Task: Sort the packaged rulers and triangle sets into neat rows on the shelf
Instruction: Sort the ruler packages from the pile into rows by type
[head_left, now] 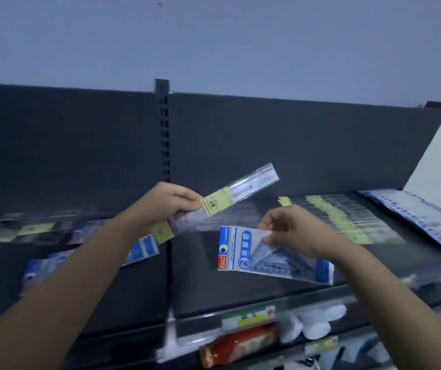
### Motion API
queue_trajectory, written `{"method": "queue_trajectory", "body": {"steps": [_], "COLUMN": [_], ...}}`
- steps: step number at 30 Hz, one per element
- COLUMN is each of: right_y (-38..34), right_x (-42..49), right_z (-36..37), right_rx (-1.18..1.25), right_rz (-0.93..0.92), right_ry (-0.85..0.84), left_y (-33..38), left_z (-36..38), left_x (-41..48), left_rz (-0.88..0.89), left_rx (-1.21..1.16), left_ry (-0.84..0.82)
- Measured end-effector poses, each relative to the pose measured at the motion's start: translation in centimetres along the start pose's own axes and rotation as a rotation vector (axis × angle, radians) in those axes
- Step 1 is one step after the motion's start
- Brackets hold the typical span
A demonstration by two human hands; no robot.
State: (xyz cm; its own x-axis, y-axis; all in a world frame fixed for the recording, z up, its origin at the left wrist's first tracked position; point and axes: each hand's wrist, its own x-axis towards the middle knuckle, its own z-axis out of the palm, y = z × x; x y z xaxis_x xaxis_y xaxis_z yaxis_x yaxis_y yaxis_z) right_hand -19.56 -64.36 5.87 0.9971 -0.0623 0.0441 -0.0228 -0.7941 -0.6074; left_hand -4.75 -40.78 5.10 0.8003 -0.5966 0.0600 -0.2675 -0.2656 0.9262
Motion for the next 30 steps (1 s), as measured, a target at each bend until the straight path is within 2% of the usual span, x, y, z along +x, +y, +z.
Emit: {"method": "queue_trajectory", "body": {"steps": [3, 11, 16, 22, 27, 30], "right_y": [4.4, 15.3, 22.0, 28.0, 31.6, 33.4], "right_x": [-2.0, -4.7, -5.8, -4.2, -3.1, -3.0], "right_z": [-3.5, -11.1, -15.9, -20.5, -23.4, -25.0], "right_rx": [-0.039, 0.047, 0.137, 0.100, 0.061, 0.067], "right_rz": [0.000, 0.092, 0.154, 0.171, 0.128, 0.110], "right_ry": [-0.010, -0.035, 0.108, 0.089, 0.005, -0.091], "left_y": [2.1, 4.7, 4.5, 4.1, 6.5, 9.1], "left_z": [5.9, 21.0, 28.4, 32.7, 33.8, 35.8], "left_x": [2.1, 9.8, 14.3, 16.9, 18.6, 20.3], "left_rz": [0.006, 0.027, 0.041, 0.172, 0.211, 0.278], "left_rx": [0.013, 0.057, 0.187, 0.573, 0.690, 0.616], "left_ry": [-0.042, -0.257, -0.377, -0.325, -0.319, -0.239]}}
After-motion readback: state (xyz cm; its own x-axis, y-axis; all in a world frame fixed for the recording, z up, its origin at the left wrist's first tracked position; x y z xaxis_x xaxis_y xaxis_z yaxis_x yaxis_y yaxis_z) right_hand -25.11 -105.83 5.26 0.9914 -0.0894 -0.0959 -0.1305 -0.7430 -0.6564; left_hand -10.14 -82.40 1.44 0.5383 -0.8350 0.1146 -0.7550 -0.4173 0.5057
